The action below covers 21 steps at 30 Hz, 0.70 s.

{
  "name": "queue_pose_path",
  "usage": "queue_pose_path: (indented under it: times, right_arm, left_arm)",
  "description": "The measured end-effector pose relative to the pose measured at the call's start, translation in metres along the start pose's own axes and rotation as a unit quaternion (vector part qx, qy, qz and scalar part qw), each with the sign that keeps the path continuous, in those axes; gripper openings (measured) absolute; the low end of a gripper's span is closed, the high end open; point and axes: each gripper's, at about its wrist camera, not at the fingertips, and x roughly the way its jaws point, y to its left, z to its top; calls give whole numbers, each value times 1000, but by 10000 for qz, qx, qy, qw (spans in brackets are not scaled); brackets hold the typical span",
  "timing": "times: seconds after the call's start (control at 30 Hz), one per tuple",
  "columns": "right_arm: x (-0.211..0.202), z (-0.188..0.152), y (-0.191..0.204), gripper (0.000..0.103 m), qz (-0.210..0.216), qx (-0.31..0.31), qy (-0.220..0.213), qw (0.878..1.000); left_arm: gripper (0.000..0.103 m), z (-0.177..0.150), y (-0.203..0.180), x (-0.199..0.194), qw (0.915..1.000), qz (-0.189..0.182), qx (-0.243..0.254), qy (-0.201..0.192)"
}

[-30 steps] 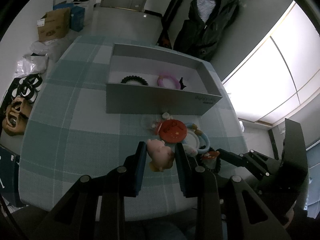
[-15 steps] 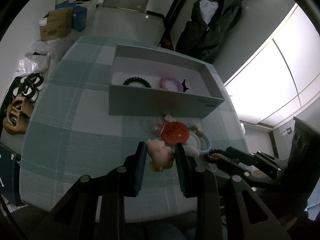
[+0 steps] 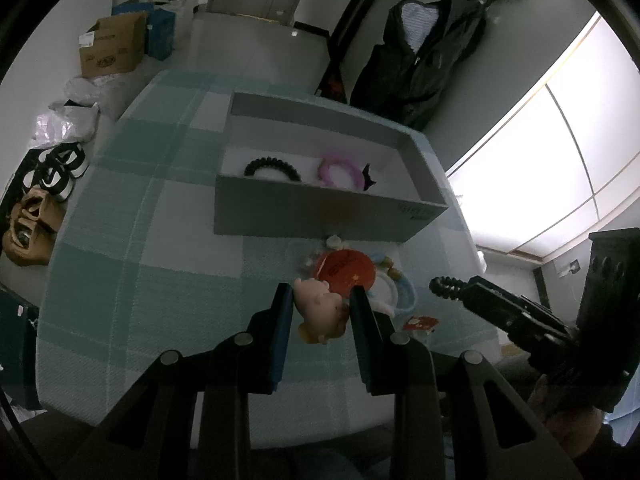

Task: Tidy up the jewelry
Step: 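Place the doll in the grey box with the left tool while the right tool drops the black ring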

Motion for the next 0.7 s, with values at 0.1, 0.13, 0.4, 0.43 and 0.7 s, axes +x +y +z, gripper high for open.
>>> queue_pose_path:
  times: [0.1, 0.13, 0.4, 0.43, 0.7]
  right_arm:
    - [-7, 7, 0, 38, 163, 131, -208, 9996]
    - [-9, 9, 0, 38, 215, 173, -271, 9993]
    - [-23, 39, 9, 38, 677, 322, -872, 9934]
    - [-22, 43, 10, 38, 731, 314, -911, 9927]
    - [0, 75, 21, 38, 971, 331, -895, 9907]
  left_arm:
    - [23, 2, -1, -5, 9998, -74, 62, -166]
    - [23, 3, -1, -7, 9996, -135, 81, -244]
    - [23, 25, -3, -21, 9969, -434, 111, -647]
    - [23, 28, -4, -22, 9965, -443, 141, -688]
    - [23, 59, -6, -8, 9955, -176, 427, -826]
